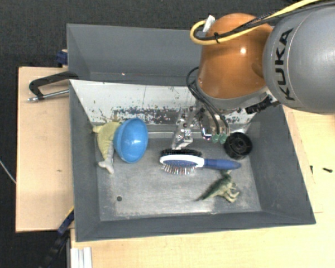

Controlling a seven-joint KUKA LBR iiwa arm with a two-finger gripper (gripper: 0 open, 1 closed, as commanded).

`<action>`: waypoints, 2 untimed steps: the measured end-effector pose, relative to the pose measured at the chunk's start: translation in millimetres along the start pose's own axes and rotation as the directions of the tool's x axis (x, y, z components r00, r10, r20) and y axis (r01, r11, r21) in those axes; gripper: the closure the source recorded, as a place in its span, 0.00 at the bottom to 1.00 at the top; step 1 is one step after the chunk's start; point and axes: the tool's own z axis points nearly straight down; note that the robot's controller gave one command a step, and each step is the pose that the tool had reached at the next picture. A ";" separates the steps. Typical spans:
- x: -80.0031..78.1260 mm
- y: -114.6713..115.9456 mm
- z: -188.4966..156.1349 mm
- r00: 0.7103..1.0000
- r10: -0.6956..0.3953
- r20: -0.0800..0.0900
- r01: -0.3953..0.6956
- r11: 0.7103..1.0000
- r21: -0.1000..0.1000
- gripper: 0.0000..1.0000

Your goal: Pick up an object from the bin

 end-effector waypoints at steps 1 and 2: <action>1.8 1.2 4.9 1.000 -0.002 -0.009 0.002 1.000 0.000 0.00; -3.3 -7.7 160.5 1.000 -0.011 -0.008 0.011 1.000 -0.001 0.00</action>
Offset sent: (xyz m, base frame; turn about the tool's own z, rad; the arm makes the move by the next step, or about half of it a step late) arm 0.0000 0.0000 0.0000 0.0000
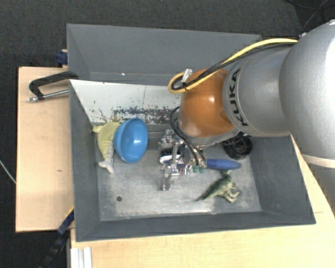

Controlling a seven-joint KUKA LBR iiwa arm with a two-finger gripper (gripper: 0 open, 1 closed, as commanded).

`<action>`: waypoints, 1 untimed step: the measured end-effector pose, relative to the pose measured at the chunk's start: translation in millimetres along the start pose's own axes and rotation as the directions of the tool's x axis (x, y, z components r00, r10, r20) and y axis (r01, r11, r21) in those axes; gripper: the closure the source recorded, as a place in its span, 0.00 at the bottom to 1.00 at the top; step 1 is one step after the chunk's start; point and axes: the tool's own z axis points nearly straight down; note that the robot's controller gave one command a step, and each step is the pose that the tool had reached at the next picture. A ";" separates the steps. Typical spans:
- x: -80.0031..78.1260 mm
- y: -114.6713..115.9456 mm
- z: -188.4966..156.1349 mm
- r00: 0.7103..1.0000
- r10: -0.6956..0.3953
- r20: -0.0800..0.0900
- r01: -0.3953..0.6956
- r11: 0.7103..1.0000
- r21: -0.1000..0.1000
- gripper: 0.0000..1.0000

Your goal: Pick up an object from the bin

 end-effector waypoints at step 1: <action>0.0 0.6 -3.7 1.000 0.000 -0.002 0.000 1.000 -0.001 1.00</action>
Offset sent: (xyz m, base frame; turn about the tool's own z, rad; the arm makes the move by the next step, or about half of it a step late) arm 0.0000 0.0000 0.0000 0.0000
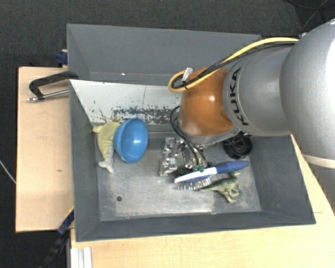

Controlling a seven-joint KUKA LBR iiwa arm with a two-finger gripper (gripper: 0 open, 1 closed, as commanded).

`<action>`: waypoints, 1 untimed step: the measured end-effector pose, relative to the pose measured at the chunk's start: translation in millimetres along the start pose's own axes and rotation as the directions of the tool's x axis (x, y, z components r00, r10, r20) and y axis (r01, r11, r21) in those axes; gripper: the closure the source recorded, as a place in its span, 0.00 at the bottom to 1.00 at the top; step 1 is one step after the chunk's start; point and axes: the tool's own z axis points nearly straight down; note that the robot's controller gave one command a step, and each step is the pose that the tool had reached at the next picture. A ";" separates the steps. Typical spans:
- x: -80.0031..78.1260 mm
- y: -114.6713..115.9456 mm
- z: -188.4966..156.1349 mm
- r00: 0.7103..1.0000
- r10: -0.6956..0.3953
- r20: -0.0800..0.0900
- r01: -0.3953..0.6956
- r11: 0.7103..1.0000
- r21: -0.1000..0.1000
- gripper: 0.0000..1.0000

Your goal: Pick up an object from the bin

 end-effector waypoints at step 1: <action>-4.3 6.8 -128.1 0.999 0.044 0.010 -0.044 0.999 0.000 1.00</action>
Offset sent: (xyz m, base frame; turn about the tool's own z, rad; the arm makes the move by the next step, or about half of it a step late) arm 0.0008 0.0048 0.1218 0.0449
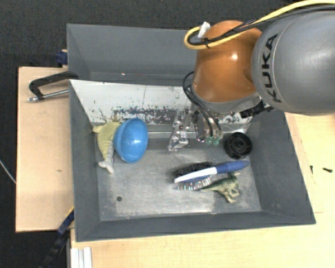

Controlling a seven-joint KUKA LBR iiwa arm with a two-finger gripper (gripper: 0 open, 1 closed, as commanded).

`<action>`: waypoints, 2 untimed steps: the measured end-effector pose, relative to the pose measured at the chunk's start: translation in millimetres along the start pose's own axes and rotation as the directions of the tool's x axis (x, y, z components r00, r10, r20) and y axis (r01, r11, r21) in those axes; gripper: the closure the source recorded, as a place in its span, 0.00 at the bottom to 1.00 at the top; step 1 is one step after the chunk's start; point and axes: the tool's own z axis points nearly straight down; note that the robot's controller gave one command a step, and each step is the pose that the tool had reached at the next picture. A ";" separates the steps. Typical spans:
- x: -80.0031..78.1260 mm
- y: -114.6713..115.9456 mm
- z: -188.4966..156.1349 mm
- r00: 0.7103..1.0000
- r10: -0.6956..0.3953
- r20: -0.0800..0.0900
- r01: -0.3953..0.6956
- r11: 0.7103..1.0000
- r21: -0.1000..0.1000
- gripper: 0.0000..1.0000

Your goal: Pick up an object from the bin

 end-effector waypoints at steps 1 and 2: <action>-9.9 -16.8 5.1 0.996 -0.086 -0.008 0.087 0.996 0.002 1.00; -9.7 -16.4 5.1 0.996 -0.086 -0.009 0.087 0.996 0.002 0.00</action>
Offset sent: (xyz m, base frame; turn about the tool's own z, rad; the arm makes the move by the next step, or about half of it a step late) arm 0.0080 -0.0176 -0.0062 -0.0867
